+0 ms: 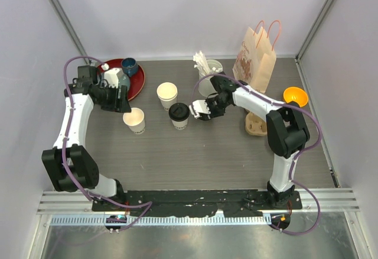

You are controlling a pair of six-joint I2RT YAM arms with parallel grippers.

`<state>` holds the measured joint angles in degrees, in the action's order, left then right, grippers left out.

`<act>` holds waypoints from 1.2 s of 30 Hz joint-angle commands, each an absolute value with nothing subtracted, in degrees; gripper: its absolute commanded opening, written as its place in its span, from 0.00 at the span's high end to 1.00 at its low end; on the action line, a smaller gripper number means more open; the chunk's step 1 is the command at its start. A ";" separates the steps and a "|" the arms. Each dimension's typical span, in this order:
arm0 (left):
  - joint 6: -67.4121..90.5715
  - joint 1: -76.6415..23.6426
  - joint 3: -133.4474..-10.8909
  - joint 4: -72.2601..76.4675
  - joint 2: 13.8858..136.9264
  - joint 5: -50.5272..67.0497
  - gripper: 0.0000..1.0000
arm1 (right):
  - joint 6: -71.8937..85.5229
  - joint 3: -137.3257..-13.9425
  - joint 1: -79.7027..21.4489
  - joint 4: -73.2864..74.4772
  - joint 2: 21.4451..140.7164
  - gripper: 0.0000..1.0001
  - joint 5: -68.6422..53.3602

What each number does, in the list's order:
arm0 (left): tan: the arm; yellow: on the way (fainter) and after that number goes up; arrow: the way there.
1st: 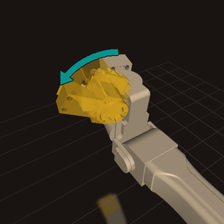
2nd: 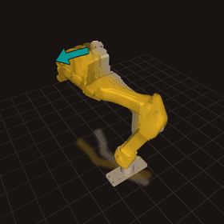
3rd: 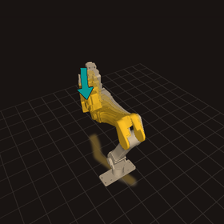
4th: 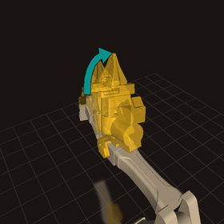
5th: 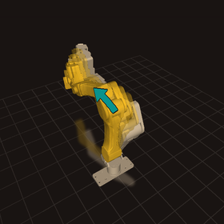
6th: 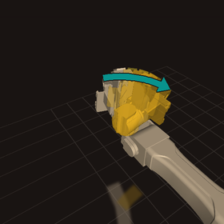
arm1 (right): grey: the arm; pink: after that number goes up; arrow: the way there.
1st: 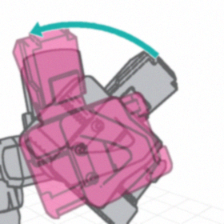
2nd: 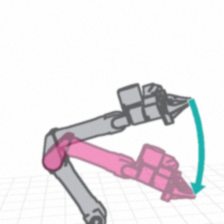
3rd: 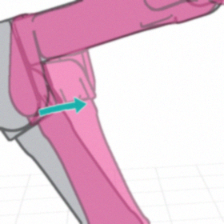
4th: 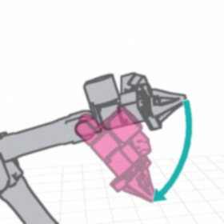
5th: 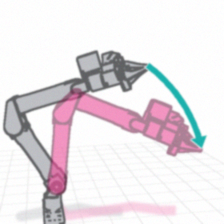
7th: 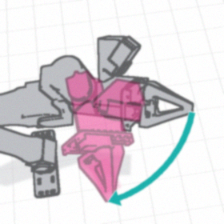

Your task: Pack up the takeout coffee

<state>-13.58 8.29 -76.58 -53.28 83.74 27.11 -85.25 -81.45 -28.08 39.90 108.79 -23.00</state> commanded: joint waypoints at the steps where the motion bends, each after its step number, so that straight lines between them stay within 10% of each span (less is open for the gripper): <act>1: -14.33 8.70 -77.08 -53.88 83.94 28.92 0.36 | -86.31 -83.14 -28.39 37.97 107.58 0.58 -22.59; 24: -14.94 8.70 -77.61 -54.67 84.64 29.62 0.35 | -85.52 -87.54 -28.65 42.98 111.62 0.58 -22.68; 36: -15.12 8.70 -77.17 -54.76 85.08 29.88 0.35 | -85.34 -87.54 -29.18 43.51 111.09 0.80 -21.97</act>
